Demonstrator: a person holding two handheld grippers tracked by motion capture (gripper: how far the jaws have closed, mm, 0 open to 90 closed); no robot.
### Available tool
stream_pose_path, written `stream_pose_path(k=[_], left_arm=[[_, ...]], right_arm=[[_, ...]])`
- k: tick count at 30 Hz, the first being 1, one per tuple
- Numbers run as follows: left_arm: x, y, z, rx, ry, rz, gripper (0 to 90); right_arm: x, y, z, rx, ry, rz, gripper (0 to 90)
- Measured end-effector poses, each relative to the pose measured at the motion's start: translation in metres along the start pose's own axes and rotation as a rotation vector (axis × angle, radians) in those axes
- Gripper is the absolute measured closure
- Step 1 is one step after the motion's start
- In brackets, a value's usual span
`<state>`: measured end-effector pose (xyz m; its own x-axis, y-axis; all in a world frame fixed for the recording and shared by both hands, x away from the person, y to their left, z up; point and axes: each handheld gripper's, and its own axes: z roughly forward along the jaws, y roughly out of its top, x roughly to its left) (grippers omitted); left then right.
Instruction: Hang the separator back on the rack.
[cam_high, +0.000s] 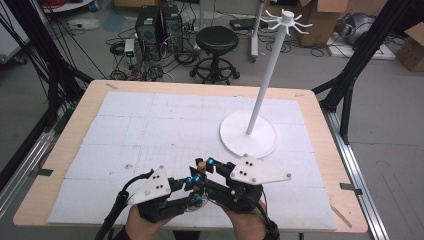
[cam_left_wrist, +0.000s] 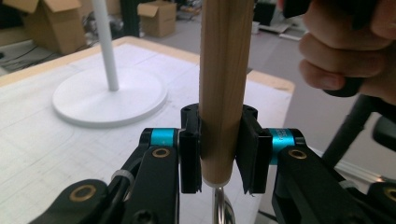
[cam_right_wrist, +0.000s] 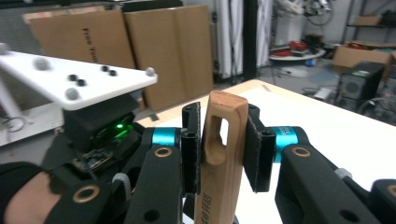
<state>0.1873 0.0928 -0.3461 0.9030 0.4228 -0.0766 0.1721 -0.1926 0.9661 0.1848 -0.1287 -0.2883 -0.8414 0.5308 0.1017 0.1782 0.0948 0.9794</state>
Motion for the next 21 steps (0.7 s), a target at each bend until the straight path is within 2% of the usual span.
stream_pose_path(k=[1, 2, 4, 5, 6, 7, 9, 10, 11, 12, 13, 18, 21], left_arm=[[0.001, 0.000, -0.002, -0.004, -0.020, 0.006, 71.9], [0.004, 0.000, -0.004, -0.012, -0.051, -0.005, 71.1], [0.010, 0.000, -0.007, -0.025, -0.122, -0.035, 61.8], [0.013, 0.001, -0.009, -0.029, -0.154, -0.044, 52.6], [0.015, 0.000, -0.010, -0.030, -0.178, -0.052, 52.6], [0.017, 0.000, -0.011, -0.026, -0.192, -0.054, 49.4], [0.021, -0.001, -0.013, -0.025, -0.223, -0.055, 43.9], [0.023, -0.001, -0.014, -0.029, -0.244, -0.058, 42.2], [0.024, -0.002, -0.015, -0.039, -0.273, -0.060, 41.1], [0.026, -0.003, -0.015, -0.047, -0.323, -0.074, 41.0], [0.026, -0.003, -0.015, -0.047, -0.323, -0.074, 40.9], [0.025, -0.007, -0.011, -0.026, -0.403, -0.076, 41.1], [0.022, -0.008, -0.008, 0.000, -0.449, -0.063, 42.1]], right_arm=[[0.000, 0.001, -0.001, -0.005, 0.019, -0.011, 71.8], [0.000, 0.002, -0.001, 0.000, 0.039, -0.013, 71.8], [-0.001, 0.004, -0.002, -0.001, 0.068, -0.028, 71.9], [-0.007, 0.004, -0.003, -0.004, 0.109, -0.022, 71.9], [-0.007, 0.004, -0.003, -0.004, 0.109, -0.022, 71.9], [-0.011, 0.003, -0.004, -0.016, 0.132, -0.005, 72.0], [-0.020, 0.001, -0.005, -0.031, 0.189, 0.015, 72.0], [-0.024, 0.000, -0.005, -0.038, 0.233, 0.027, 72.0], [-0.027, -0.001, -0.005, -0.040, 0.285, 0.039, 72.0], [-0.033, -0.004, -0.004, -0.056, 0.379, 0.050, 72.0], [-0.033, -0.004, -0.004, -0.056, 0.379, 0.050, 72.0], [-0.039, -0.010, 0.000, -0.075, 0.535, 0.035, 72.1], [-0.037, -0.012, 0.005, -0.072, 0.624, 0.020, 72.1]])
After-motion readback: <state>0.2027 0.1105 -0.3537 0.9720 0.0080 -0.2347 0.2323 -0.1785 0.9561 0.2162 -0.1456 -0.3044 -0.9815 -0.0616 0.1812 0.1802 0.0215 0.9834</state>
